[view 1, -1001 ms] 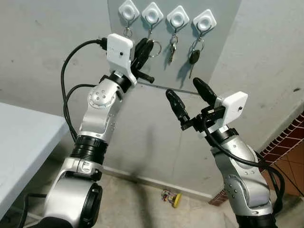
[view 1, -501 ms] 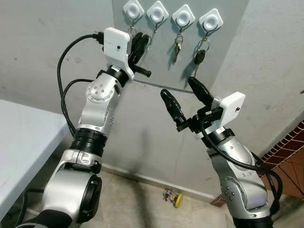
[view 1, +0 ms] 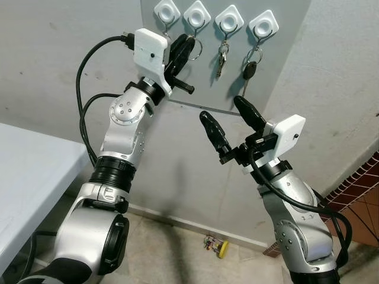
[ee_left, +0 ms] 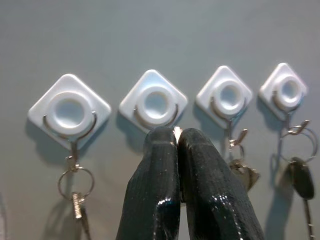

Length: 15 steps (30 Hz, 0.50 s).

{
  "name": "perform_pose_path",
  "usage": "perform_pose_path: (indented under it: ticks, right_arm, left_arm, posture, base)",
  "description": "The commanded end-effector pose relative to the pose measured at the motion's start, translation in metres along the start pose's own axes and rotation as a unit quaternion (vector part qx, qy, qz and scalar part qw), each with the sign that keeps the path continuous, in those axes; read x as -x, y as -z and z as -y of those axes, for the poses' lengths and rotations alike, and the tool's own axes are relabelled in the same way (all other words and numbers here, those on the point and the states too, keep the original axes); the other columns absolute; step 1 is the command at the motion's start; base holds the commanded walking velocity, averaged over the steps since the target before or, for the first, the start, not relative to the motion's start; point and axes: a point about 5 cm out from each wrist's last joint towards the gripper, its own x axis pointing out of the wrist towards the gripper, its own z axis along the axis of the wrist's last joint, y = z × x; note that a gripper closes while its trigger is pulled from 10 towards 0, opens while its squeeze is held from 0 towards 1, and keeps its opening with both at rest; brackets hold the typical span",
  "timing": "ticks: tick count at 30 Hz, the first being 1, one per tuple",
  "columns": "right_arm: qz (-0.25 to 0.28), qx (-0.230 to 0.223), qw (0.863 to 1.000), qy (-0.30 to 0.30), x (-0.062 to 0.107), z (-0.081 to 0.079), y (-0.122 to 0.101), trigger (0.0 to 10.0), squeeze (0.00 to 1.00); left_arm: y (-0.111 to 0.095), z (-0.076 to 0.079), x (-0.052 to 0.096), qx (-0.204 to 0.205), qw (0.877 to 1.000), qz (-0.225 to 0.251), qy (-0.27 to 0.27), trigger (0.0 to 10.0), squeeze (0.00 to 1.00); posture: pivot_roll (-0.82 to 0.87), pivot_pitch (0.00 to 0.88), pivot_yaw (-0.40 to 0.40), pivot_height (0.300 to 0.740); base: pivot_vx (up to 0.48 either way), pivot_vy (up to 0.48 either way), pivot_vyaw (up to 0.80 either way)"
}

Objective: Hang keys on a hook

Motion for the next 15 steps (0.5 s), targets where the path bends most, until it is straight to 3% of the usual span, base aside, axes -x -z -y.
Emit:
perform_pose_path:
  ticks: [1, 15]
  right_arm:
    - [0.009, -0.001, 1.0, -0.005, 0.0, -0.002, -0.005, 10.0, 0.0]
    - [0.009, -0.003, 1.0, 0.0, 0.002, -0.004, -0.005, 10.0, 0.0]
  left_arm:
    - [-0.009, -0.004, -0.006, -0.01, 1.0, 0.015, -0.014, 10.0, 0.0]
    - [-0.001, -0.021, -0.007, -0.025, 0.994, -0.029, -0.105, 10.0, 0.0]
  posture:
    - [-0.01, 0.095, 0.002, 0.74]
    - [-0.02, 0.092, 0.007, 0.74]
  base:
    - [0.0, 0.0, 0.0]
    - [0.0, 0.0, 0.0]
